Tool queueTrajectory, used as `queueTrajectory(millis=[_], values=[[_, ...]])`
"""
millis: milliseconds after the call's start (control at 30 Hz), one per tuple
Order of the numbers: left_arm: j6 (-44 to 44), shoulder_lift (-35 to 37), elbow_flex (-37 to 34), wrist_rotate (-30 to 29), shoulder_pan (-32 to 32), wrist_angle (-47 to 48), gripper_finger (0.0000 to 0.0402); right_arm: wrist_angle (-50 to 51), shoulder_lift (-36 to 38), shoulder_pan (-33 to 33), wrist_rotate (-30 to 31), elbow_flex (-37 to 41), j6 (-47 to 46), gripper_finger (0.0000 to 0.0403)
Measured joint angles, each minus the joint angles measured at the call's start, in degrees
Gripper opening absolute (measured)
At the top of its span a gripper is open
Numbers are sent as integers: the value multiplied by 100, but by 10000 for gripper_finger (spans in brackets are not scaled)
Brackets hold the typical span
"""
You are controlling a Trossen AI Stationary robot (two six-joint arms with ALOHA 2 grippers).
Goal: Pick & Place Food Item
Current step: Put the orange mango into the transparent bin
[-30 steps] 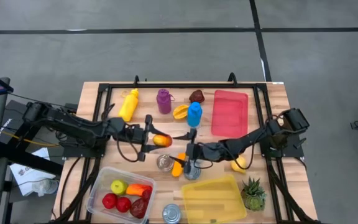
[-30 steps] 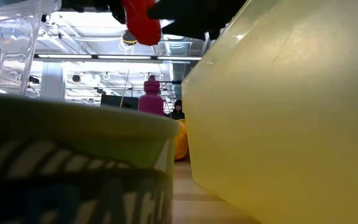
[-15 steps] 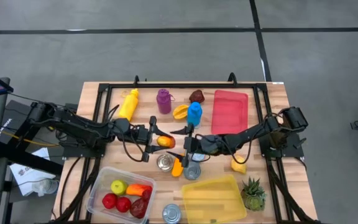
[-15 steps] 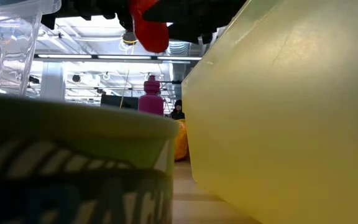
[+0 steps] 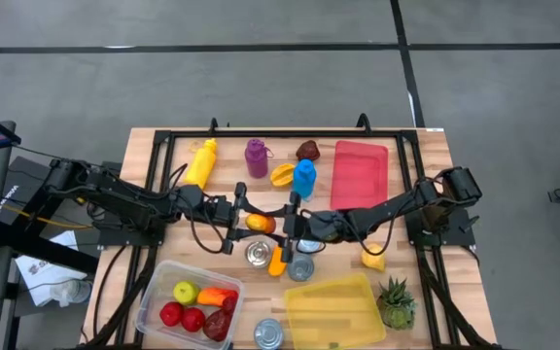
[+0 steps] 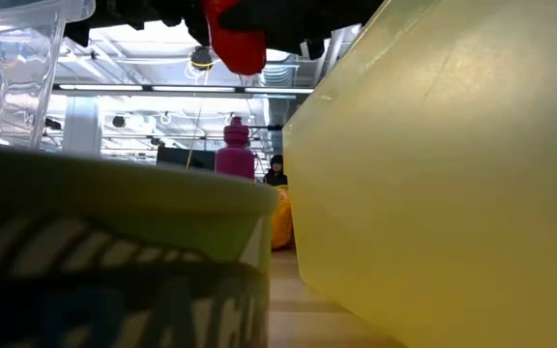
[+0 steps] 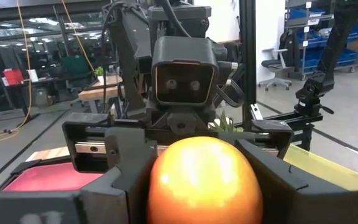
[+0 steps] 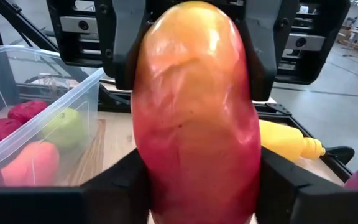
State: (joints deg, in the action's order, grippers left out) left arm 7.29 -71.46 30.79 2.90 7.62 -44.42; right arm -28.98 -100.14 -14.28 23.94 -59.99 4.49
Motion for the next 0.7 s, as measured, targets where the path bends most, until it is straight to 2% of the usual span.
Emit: queueTrajectory(millis=[300, 400, 467, 533, 600, 700], values=[[27, 252, 2, 38, -4, 263, 192, -12, -11, -20, -39, -39, 46, 185], [26, 712, 2, 131, 4, 410, 279, 152, 9, -18, 30, 20, 60, 185], [28, 1148, 8, 159, 11, 838, 341, 246, -32, -31, -9, 22, 59, 185], [35, 1503, 5, 95, 11, 1344, 379, 220, -13, -30, -9, 9, 57, 185], [58, 1963, -13, 3, 19, 1788, 387, 182, -2, -24, -9, 7, 46, 185], [107, 2536, 6, -135, 29, 2280, 367, 117, -6, -41, -287, -33, 46, 185]])
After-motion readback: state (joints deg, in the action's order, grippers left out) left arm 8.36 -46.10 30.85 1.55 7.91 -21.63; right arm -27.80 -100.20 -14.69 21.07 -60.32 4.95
